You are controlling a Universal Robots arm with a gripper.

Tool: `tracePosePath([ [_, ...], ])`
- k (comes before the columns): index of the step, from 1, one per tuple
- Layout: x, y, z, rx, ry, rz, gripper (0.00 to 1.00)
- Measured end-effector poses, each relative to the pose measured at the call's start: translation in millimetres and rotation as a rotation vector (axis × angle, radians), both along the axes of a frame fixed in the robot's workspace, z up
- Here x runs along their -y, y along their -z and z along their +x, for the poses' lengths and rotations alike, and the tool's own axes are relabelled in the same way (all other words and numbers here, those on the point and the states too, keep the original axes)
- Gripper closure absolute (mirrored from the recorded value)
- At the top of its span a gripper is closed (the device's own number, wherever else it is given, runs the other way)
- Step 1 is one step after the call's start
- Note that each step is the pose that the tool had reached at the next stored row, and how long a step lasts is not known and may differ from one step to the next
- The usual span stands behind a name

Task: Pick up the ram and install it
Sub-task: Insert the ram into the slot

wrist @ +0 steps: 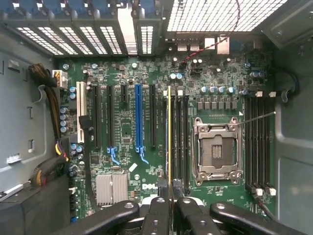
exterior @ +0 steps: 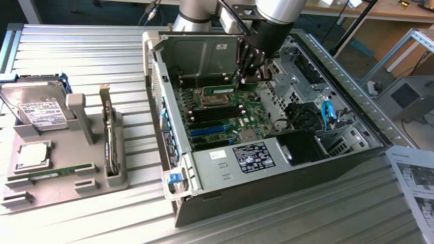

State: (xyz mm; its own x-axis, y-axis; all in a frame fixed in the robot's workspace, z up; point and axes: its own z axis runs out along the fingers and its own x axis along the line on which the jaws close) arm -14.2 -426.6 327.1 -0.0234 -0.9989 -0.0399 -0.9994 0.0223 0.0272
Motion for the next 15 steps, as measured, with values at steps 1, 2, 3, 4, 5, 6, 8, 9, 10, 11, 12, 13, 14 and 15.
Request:
tracePosePath([
  [1,-0.2,0.3,-0.3,0.0000,0.000,-0.0001,0.88],
  [2,-0.3,0.6,-0.7,0.0000,0.000,-0.0002,0.88],
  [3,-0.4,1.2,-1.1,0.0000,0.000,-0.0002,0.88],
  [4,-0.5,2.1,-1.5,-0.0001,0.000,-0.0003,0.88],
  [5,-1.1,3.3,-2.2,0.0000,0.000,-0.0003,0.88],
  [6,-1.3,3.9,-2.3,0.0000,0.000,-0.0003,0.88],
  [8,-2.1,5.2,-2.3,0.0000,0.000,-0.0002,0.88],
  [9,-2.4,5.9,-2.2,0.0001,0.000,-0.0001,0.88],
  [10,-2.5,6.5,-2.0,0.0000,0.000,-0.0003,0.88],
  [11,-2.6,7.1,-1.7,0.0000,0.000,-0.0003,0.88],
  [12,-2.8,7.9,-1.3,0.0000,0.000,-0.0003,0.88],
  [13,-3.1,8.6,-0.8,0.0000,0.000,-0.0004,0.88],
  [14,-3.4,9.4,0.0,0.0000,0.000,-0.0003,0.88],
  [15,-3.8,10.3,0.9,0.0001,0.000,-0.0002,0.88],
])
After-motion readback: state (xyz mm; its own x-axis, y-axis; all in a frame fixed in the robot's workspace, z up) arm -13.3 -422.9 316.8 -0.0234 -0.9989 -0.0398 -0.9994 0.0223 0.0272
